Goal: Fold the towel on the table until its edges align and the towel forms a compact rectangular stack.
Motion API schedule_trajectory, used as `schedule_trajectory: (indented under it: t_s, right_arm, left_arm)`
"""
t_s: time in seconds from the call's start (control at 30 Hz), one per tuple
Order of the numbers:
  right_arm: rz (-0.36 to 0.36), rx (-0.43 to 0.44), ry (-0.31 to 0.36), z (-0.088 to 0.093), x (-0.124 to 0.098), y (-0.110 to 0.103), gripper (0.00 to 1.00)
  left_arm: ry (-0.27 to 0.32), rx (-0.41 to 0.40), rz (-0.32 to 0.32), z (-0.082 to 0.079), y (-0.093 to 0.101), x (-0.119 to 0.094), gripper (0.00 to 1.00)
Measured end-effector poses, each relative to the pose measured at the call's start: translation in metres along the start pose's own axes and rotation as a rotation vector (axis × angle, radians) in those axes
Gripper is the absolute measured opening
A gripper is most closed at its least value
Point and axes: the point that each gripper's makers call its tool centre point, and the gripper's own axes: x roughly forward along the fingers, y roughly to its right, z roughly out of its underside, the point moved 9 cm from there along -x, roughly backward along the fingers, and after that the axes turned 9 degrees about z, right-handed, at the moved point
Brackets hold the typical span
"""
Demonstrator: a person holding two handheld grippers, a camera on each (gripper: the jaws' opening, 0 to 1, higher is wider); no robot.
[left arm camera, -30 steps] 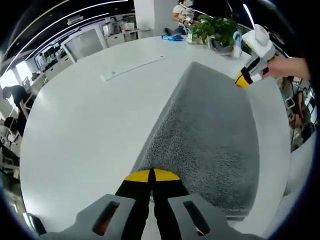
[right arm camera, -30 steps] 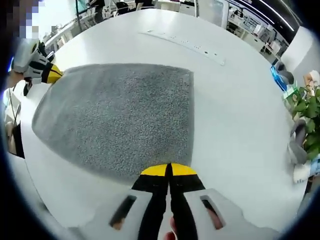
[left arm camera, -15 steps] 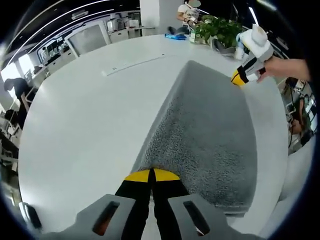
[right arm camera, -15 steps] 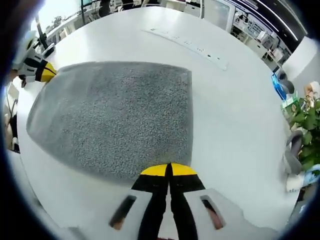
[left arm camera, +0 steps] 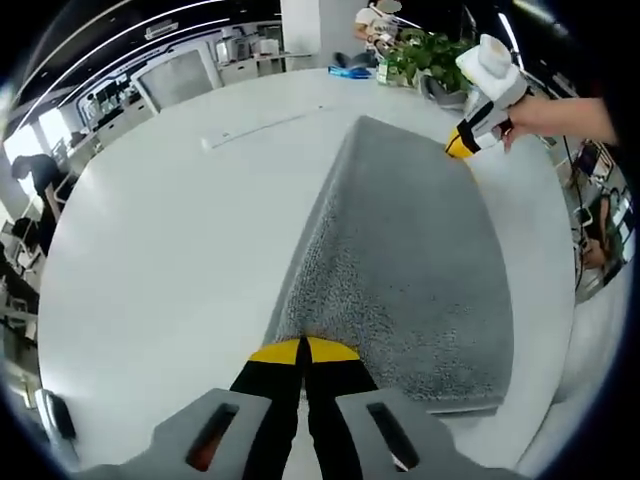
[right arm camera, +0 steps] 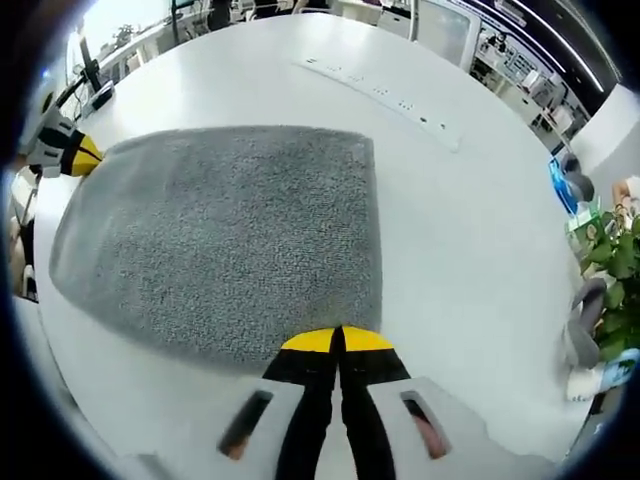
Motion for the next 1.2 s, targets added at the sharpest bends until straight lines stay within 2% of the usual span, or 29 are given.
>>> schedule_trajectory:
  t_s: [0.33, 0.53, 0.83, 0.97, 1.03, 1.2]
  right_arm:
    - [-0.012, -0.024, 0.008, -0.009, 0.006, 0.007, 0.00]
    - [-0.042, 0.002, 0.003, -0.015, 0.011, 0.014, 0.00]
    - [-0.052, -0.015, -0.009, -0.023, 0.016, 0.017, 0.00]
    - [-0.051, -0.028, -0.012, -0.027, 0.018, 0.018, 0.00]
    - [-0.052, -0.028, -0.016, -0.029, 0.019, 0.019, 0.00]
    - [-0.049, -0.053, -0.014, -0.035, 0.022, 0.020, 0.00]
  left_arm:
    - [-0.013, -0.040, -0.015, 0.002, 0.009, -0.001, 0.01]
    - [-0.030, -0.053, -0.024, 0.002, 0.015, -0.001, 0.01]
    - [-0.069, -0.090, -0.075, -0.002, 0.019, 0.001, 0.00]
    - [-0.044, -0.087, -0.072, 0.002, 0.018, -0.001, 0.00]
    - [-0.023, -0.119, -0.060, 0.003, 0.017, -0.001, 0.00]
    - [-0.019, -0.158, -0.051, 0.002, 0.016, -0.001, 0.00]
